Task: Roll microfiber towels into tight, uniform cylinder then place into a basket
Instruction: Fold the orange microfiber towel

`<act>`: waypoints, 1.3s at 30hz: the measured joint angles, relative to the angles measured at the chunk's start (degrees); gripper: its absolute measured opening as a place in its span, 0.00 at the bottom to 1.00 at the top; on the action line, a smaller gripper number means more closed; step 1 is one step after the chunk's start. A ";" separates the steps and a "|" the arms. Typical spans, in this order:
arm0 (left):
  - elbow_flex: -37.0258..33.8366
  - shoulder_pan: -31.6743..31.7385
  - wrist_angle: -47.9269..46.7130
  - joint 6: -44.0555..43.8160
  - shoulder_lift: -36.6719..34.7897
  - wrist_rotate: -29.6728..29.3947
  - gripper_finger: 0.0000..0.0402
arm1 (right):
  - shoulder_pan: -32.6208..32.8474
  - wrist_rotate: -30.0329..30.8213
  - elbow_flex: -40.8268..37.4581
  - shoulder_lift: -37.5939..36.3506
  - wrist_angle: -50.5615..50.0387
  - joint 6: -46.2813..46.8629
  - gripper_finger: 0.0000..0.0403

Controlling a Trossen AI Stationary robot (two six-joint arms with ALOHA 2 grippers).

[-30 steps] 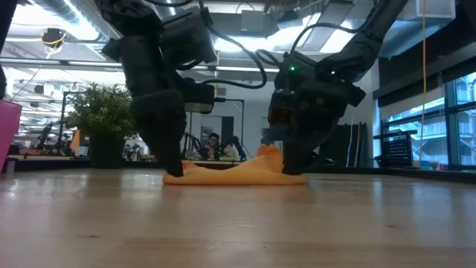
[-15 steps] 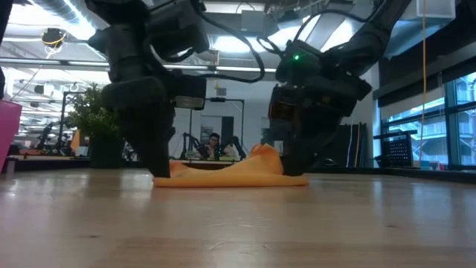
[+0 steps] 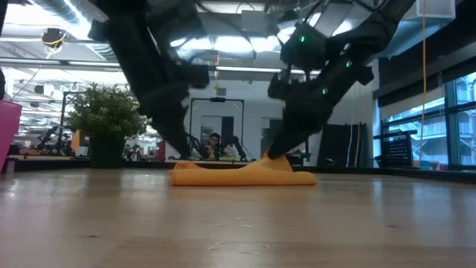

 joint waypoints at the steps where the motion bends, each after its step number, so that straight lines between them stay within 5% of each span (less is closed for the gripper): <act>1: -0.10 0.46 0.06 0.17 0.73 -0.08 0.22 | -0.56 0.07 -0.06 0.79 -0.02 -0.27 0.61; 14: 0.05 3.23 1.51 1.22 4.27 0.39 0.22 | -3.74 -0.10 0.08 4.60 0.91 -0.74 0.61; 26: 0.18 -0.24 1.66 2.32 -2.66 -0.76 0.22 | 0.17 9.15 0.15 -8.89 -6.05 -5.97 0.61; 31: 0.25 -1.88 0.72 1.65 -1.40 -0.24 0.22 | 4.79 3.08 0.20 -11.20 -11.44 -6.34 0.61; 39: 0.14 -1.04 1.08 0.27 3.15 -0.69 0.22 | 9.01 1.17 0.14 -2.82 -10.46 -4.47 0.61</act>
